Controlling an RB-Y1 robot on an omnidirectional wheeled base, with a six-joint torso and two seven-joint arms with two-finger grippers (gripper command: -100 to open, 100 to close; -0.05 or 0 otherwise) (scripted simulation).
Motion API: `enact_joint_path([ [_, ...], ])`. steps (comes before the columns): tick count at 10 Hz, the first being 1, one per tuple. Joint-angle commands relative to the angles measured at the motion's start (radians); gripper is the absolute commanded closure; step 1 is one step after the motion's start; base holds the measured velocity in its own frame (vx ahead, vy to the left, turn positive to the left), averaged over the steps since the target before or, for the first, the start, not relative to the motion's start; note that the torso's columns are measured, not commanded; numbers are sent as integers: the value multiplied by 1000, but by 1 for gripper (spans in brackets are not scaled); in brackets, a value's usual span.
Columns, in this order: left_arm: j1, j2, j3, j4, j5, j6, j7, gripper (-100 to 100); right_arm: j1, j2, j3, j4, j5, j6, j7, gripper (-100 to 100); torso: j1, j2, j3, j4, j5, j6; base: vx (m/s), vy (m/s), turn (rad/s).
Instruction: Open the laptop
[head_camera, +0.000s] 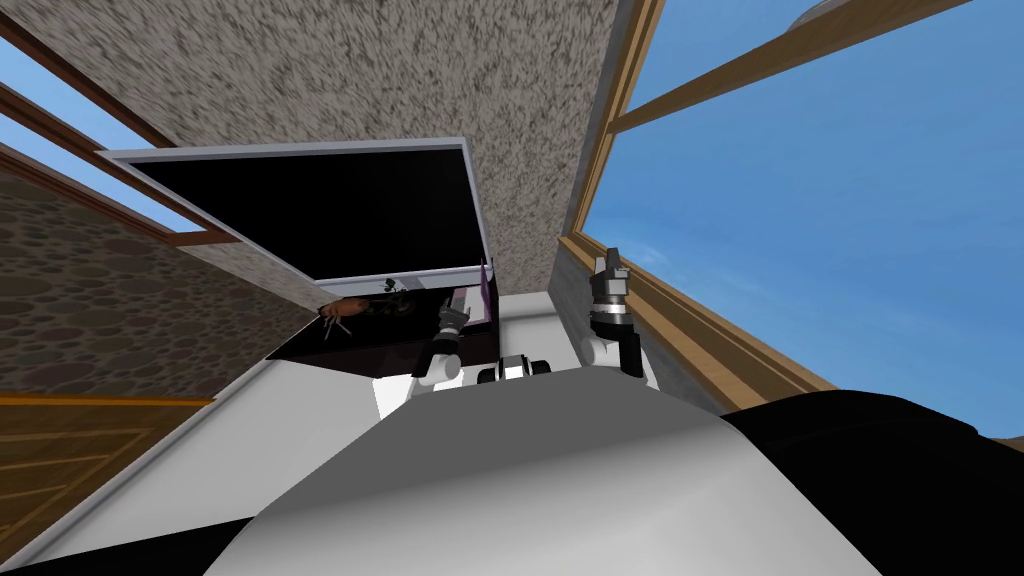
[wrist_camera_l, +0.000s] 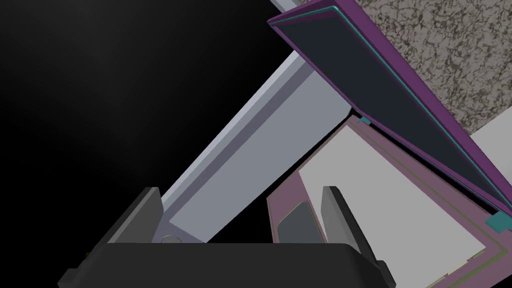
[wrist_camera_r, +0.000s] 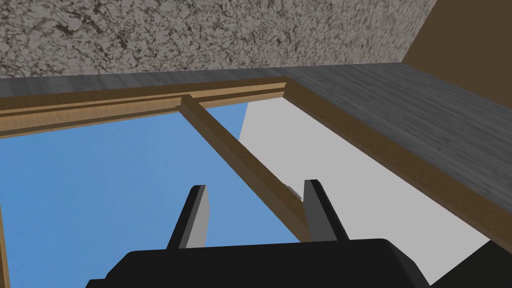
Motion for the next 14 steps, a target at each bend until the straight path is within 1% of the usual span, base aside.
enact_joint_path([
  [1, -5, 50, 4, 5, -5, 7, -4, -100, 0, 0, 0, 0, 0, 0, 0, 0, 1, 0, 0, 0, 0, 0, 4, -31, 8],
  [4, -11, 98, 12, 17, -19, 19, -16, -100, 0, 0, 0, 0, 0, 0, 0, 0, 0, 0, 0, 0, 0, 0, 4, -51, 18],
  [6, -17, 106, 23, 23, -37, 39, -33, -100, 0, 0, 0, 0, 0, 0, 0, 0, -5, -2, -1, 0, -1, 0, 30, -168, 55],
  [7, -20, 102, 30, 21, -47, 51, -41, -100, 0, 0, 0, 0, 0, 0, 0, 0, -4, -1, 0, 0, -1, 0, -26, -185, 50],
  [9, -23, 64, 37, 11, -57, 65, -50, -100, 0, 0, 0, 0, 0, 0, 0, 0, 0, 1, 1, 0, 0, 0, 8, -178, 47],
  [10, -23, 33, 39, 8, -60, 69, -53, -100, 0, 0, 0, 0, 0, 0, 0, 0, 2, -1, 0, 0, 1, 0, 8, -102, 17],
  [12, -24, -13, 41, 5, -62, 73, -55, -100, 0, 0, 0, 0, 0, 0, 0, 0, 6, 0, 0, 0, 2, 0, 3, -32, 9],
  [14, -24, -68, 42, 3, -63, 75, -56, -100, 0, 0, 0, 0, 0, 0, 0, 0, 2, 0, 0, 0, 1, 0, 2, -9, 6],
])
